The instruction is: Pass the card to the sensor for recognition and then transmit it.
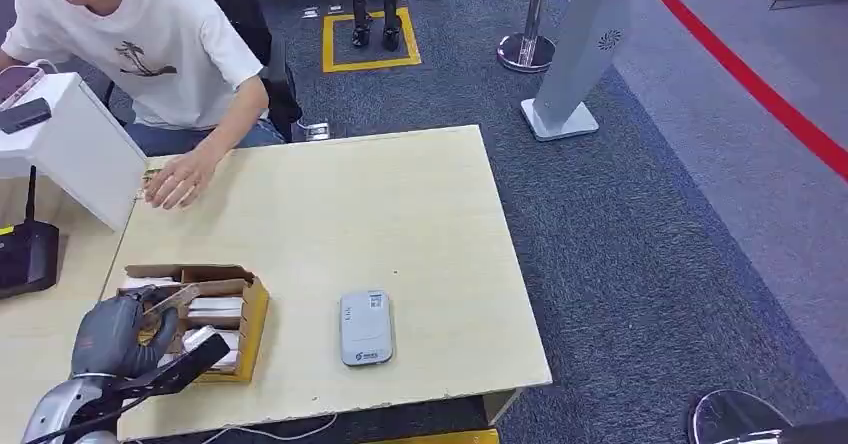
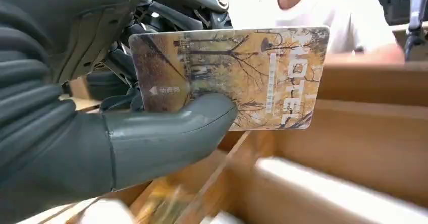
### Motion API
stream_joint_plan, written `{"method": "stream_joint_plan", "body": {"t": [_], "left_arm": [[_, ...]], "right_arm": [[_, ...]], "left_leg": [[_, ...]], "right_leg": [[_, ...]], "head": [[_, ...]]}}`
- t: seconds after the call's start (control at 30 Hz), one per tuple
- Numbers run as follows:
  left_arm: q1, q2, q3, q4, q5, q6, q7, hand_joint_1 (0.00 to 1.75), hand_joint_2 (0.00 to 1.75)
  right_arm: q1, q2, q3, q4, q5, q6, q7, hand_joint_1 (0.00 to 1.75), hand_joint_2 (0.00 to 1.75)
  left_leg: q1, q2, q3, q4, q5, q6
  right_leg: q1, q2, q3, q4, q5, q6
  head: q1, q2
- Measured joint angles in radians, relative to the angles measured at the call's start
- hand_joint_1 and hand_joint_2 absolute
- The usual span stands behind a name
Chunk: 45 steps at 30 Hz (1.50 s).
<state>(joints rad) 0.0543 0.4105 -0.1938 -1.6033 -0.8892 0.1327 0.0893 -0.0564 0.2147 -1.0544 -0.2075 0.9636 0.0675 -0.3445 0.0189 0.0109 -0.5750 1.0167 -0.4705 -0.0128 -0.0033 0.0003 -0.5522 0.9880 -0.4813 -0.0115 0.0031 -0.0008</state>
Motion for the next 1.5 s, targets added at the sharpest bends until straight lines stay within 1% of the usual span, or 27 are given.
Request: {"method": "stream_joint_plan", "body": {"t": [0.07, 0.13, 0.2, 0.23, 0.3, 0.37, 0.43, 0.67, 0.87, 1.0, 1.07, 1.2, 1.27, 1.3, 1.4, 1.5], "left_arm": [[0.008, 0.0, 0.008, -0.021, 0.004, 0.005, -0.012, 1.75, 1.75], [-0.026, 0.001, 0.02, -0.027, 0.014, 0.016, -0.047, 1.75, 1.75], [-0.13, 0.001, 0.02, -0.008, 0.016, 0.02, -0.075, 1.75, 1.75], [-0.191, 0.0, 0.02, 0.011, 0.016, 0.03, -0.085, 1.75, 1.75], [-0.306, -0.009, 0.02, 0.073, 0.035, 0.056, -0.097, 1.75, 1.75], [-0.377, -0.021, 0.02, 0.122, 0.047, 0.08, -0.107, 1.75, 1.75], [-0.415, -0.032, 0.02, 0.157, 0.053, 0.095, -0.115, 1.75, 1.75], [-0.507, -0.063, 0.01, 0.259, 0.055, 0.123, -0.12, 1.75, 1.75], [-0.551, -0.055, 0.01, 0.303, 0.062, 0.122, -0.113, 1.75, 1.75], [-0.594, -0.045, 0.007, 0.333, 0.061, 0.105, -0.112, 1.75, 1.75], [-0.633, -0.042, -0.01, 0.356, 0.053, 0.085, -0.109, 1.75, 1.75], [-0.719, -0.041, -0.06, 0.414, 0.044, 0.05, -0.095, 1.75, 1.75], [-0.778, -0.041, -0.088, 0.447, 0.039, 0.034, -0.09, 1.75, 1.75], [-0.812, -0.04, -0.1, 0.466, 0.035, 0.025, -0.082, 1.75, 1.75], [-0.916, -0.031, -0.13, 0.518, 0.034, -0.004, -0.072, 1.75, 1.75], [-1.009, -0.024, -0.151, 0.559, 0.033, -0.018, -0.072, 1.75, 1.75]], "right_arm": [[-0.003, 0.01, 0.013, 0.006, 0.02, 0.016, 0.006, 0.0, 0.0], [-0.006, 0.016, 0.032, 0.01, 0.045, 0.024, 0.007, 0.0, 0.0], [-0.01, 0.017, 0.046, 0.01, 0.049, 0.034, 0.001, 0.0, 0.0], [-0.016, 0.017, 0.05, 0.01, 0.048, 0.034, 0.0, 0.0, 0.0], [-0.028, 0.017, 0.052, 0.01, 0.037, 0.038, 0.015, 0.0, 0.0], [-0.035, 0.017, 0.052, 0.01, 0.03, 0.047, 0.031, 0.0, 0.0], [-0.036, 0.014, 0.052, 0.01, 0.029, 0.05, 0.046, 0.0, 0.0], [-0.027, -0.001, 0.052, 0.01, 0.029, 0.03, 0.115, 0.0, 0.0], [-0.022, -0.019, 0.037, 0.009, -0.019, 0.018, 0.14, 0.0, 0.0], [-0.023, -0.028, 0.027, 0.009, -0.029, 0.014, 0.131, 0.0, 0.0], [-0.023, -0.032, 0.024, 0.009, -0.021, 0.016, 0.112, 0.0, 0.0], [-0.028, -0.033, 0.024, 0.009, -0.023, 0.03, 0.045, 0.0, 0.0], [-0.034, -0.033, 0.024, 0.009, -0.032, 0.037, 0.006, 0.0, 0.0], [-0.038, -0.033, 0.024, 0.008, -0.033, 0.036, 0.0, 0.0, 0.0], [-0.043, -0.033, 0.024, 0.008, -0.035, 0.031, -0.006, 0.0, 0.0], [-0.042, -0.035, 0.024, 0.008, -0.036, 0.029, -0.006, 0.0, 0.0]], "left_leg": [[0.0, -0.002, 0.0, 0.0, 0.0, 0.0], [0.0, -0.004, -0.001, 0.0, 0.001, 0.001], [0.001, -0.011, -0.005, 0.0, 0.005, 0.001], [0.001, -0.013, -0.006, 0.0, 0.006, 0.001], [0.001, -0.012, -0.006, 0.0, 0.008, 0.0], [0.001, -0.009, -0.005, 0.0, 0.008, 0.0], [0.0, -0.005, -0.004, 0.0, 0.008, 0.0], [0.0, -0.005, -0.007, 0.001, 0.008, 0.0], [0.0, -0.004, -0.007, 0.001, 0.008, 0.0], [0.0, -0.004, -0.008, 0.001, 0.008, 0.0], [0.001, -0.005, -0.008, 0.001, 0.008, -0.001], [0.0, -0.004, -0.008, 0.001, 0.009, -0.001], [0.001, -0.004, -0.009, 0.001, 0.009, -0.001], [0.001, -0.004, -0.009, 0.001, 0.009, -0.001], [0.001, -0.004, -0.009, 0.001, 0.009, -0.001], [0.0, -0.004, -0.009, 0.001, 0.009, -0.001]], "right_leg": [[0.0, -0.002, 0.0, 0.0, 0.0, 0.0], [0.0, -0.004, -0.002, 0.0, 0.0, 0.0], [0.001, -0.012, -0.003, 0.0, 0.0, 0.0], [0.001, -0.014, -0.003, 0.0, 0.001, 0.0], [0.001, -0.013, -0.001, 0.0, 0.004, -0.002], [0.001, -0.009, -0.002, 0.001, 0.006, -0.001], [0.0, -0.006, -0.003, 0.001, 0.007, -0.001], [0.0, -0.004, -0.006, 0.0, 0.007, -0.001], [0.0, -0.004, -0.007, 0.0, 0.007, -0.001], [0.0, -0.004, -0.008, 0.0, 0.008, -0.001], [0.0, -0.004, -0.008, 0.001, 0.008, -0.001], [0.0, -0.004, -0.008, 0.001, 0.009, -0.001], [0.0, -0.004, -0.008, 0.001, 0.009, -0.001], [0.0, -0.004, -0.008, 0.001, 0.009, -0.001], [0.0, -0.004, -0.008, 0.001, 0.009, -0.001], [0.0, -0.004, -0.008, 0.001, 0.009, -0.001]], "head": [[0.0, 0.0], [-0.001, 0.0], [0.0, 0.0], [0.002, 0.0], [0.002, 0.0], [0.001, 0.0], [0.001, 0.0], [0.001, 0.0], [0.001, 0.0], [0.001, 0.0], [0.002, 0.0], [0.001, 0.0], [0.001, 0.0], [0.0, 0.0], [0.0, 0.0], [0.001, 0.0]]}}
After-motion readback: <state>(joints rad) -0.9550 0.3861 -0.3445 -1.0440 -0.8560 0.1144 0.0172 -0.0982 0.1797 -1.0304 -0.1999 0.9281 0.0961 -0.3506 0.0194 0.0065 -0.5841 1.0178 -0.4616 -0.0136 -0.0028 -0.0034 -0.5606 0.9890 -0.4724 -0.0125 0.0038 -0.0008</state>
